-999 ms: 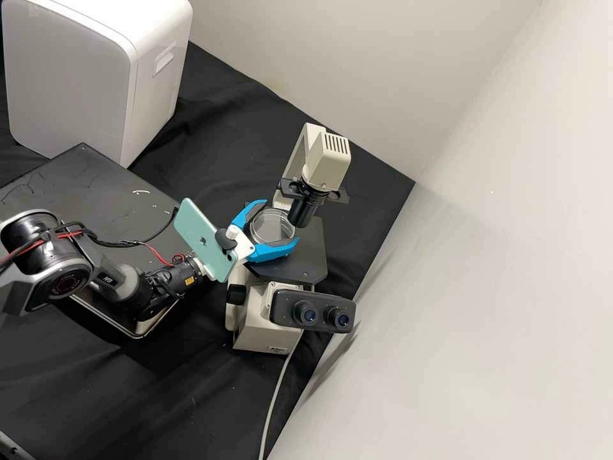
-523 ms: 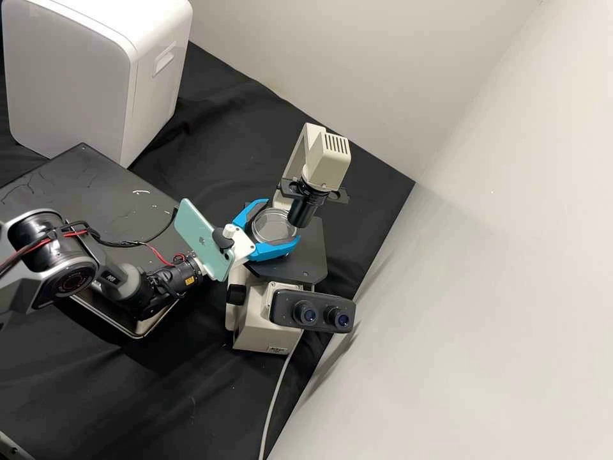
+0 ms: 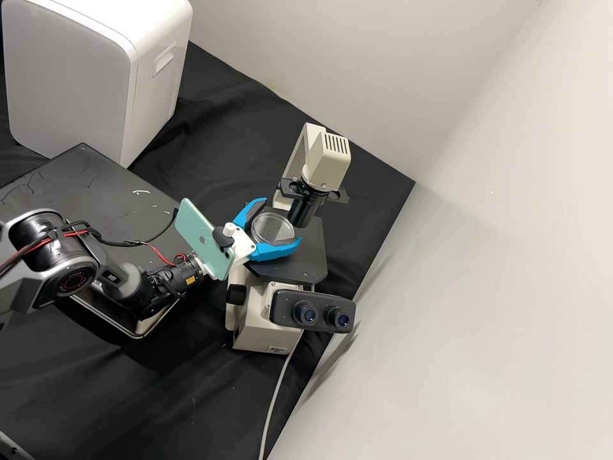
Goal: Place the petri dish on the microscope
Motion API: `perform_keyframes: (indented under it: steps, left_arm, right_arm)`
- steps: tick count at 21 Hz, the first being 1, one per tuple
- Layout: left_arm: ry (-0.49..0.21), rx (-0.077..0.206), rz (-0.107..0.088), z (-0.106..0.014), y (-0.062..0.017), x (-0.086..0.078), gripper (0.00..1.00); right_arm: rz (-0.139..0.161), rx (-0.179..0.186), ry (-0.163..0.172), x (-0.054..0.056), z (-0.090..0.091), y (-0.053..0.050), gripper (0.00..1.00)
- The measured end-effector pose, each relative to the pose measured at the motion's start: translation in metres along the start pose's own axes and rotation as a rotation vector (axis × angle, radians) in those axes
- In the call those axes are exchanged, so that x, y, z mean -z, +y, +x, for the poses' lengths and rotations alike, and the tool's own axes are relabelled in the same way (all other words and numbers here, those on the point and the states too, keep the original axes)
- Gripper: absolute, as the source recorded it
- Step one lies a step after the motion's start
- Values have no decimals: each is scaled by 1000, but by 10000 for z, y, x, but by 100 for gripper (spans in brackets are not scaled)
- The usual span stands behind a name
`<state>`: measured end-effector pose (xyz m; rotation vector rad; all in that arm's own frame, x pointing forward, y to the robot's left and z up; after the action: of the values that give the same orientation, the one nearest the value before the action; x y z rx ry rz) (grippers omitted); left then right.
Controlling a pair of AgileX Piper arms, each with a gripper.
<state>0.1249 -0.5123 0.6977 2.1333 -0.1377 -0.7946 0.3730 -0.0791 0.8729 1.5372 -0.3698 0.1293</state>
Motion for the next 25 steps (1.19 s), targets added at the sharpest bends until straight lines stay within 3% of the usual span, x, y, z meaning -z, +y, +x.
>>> perform_keyframes:
  steps: [25]
  left_arm:
    - [1, 3, 1, 2, -6, 0, 100]
  right_arm:
    - [3, 3, 0, 35, -28, 3, 100]
